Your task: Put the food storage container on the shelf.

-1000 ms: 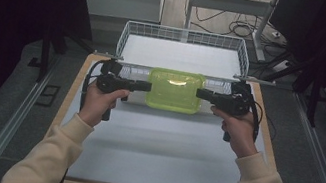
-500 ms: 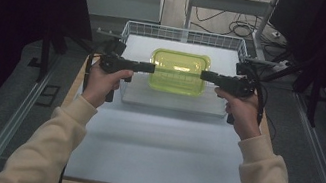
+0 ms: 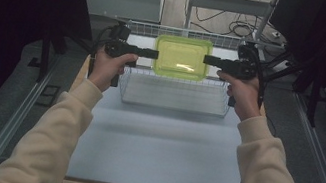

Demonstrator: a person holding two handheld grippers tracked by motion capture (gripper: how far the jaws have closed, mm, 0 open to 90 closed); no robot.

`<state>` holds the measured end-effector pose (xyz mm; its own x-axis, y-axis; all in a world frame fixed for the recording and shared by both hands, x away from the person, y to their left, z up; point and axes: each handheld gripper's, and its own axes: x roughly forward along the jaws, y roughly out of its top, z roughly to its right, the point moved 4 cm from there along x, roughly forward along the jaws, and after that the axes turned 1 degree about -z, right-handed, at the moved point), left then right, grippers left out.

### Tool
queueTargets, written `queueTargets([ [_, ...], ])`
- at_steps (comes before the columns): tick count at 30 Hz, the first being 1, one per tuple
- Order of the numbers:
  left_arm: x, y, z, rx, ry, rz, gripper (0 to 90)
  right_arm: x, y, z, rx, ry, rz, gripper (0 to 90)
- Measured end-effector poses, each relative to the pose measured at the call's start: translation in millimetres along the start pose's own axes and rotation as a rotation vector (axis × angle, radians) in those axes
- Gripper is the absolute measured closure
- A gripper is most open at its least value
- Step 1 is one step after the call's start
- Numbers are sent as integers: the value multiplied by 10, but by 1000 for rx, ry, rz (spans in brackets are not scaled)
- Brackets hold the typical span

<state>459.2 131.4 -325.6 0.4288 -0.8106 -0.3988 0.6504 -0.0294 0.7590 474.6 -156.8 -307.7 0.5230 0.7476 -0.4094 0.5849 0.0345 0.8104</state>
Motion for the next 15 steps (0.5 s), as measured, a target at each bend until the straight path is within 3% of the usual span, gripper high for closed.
queueTargets([
  [15,114,164,-166,-39,36,-19,809,159,147,111,28,-44,-19,802],
])
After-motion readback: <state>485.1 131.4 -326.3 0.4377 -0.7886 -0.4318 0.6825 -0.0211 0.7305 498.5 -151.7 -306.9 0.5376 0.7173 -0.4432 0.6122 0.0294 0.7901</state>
